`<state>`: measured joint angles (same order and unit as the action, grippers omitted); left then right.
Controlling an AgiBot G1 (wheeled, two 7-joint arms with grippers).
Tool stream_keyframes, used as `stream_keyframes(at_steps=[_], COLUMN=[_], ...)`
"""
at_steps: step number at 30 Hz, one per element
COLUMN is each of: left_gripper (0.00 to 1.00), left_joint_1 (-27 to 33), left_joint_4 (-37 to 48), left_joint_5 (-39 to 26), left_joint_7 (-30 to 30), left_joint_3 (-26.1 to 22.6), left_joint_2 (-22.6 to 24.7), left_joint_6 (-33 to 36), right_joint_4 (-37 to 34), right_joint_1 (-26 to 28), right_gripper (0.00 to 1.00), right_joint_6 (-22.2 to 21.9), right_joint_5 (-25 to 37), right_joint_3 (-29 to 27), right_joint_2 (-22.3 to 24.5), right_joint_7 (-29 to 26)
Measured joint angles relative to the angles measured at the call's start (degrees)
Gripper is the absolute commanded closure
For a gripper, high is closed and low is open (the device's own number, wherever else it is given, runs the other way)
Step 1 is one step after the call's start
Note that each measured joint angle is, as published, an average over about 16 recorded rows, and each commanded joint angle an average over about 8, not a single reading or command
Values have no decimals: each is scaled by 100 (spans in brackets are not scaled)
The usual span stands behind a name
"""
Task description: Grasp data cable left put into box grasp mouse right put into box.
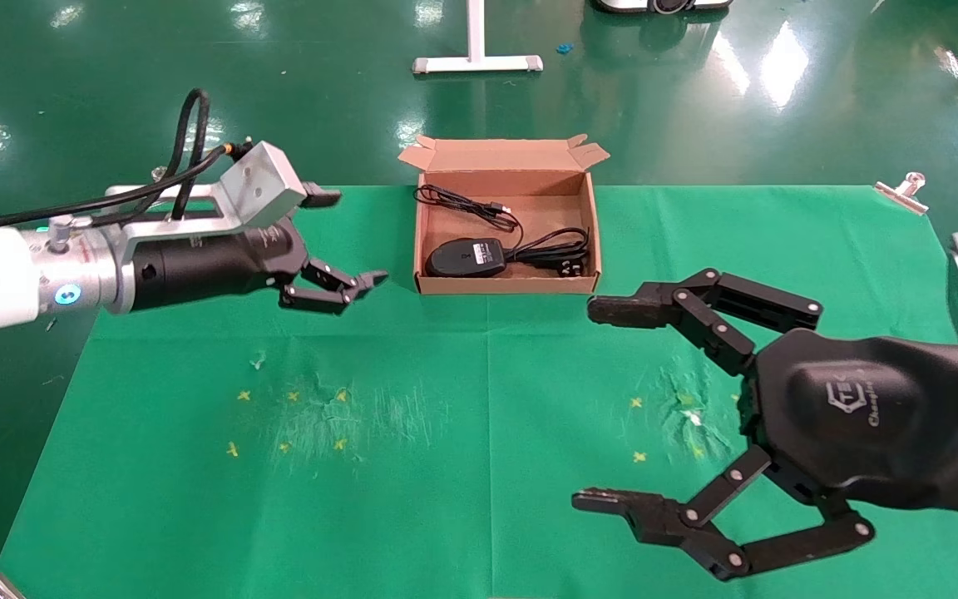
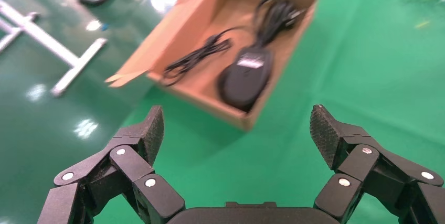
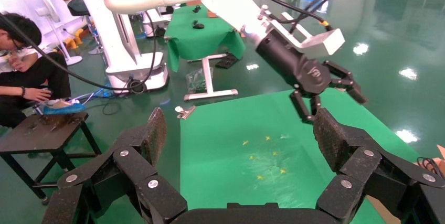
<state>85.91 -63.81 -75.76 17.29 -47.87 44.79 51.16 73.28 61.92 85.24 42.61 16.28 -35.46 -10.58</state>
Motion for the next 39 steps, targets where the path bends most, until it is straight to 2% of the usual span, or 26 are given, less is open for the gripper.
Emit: stream_keyframes(at_steps=[27, 39], left_gripper=[0, 0], left_joint_1=[-1909, -2484], left_joint_4=[-766, -996], left_joint_5=[2658, 3463], left_joint_7=[-512, -662], left_joint_3=[2497, 3252], left_joint_2=[-766, -997], left_joint_6=[2707, 3520], right_joint_4=[24, 24], right_joint_1=[-29, -32], right_gripper=[0, 0], right_joint_6=[43, 44], right_joint_5=[-83, -91], right_joint_3=[-11, -10], right_joint_2=[48, 52], right_joint_7=[-9, -7])
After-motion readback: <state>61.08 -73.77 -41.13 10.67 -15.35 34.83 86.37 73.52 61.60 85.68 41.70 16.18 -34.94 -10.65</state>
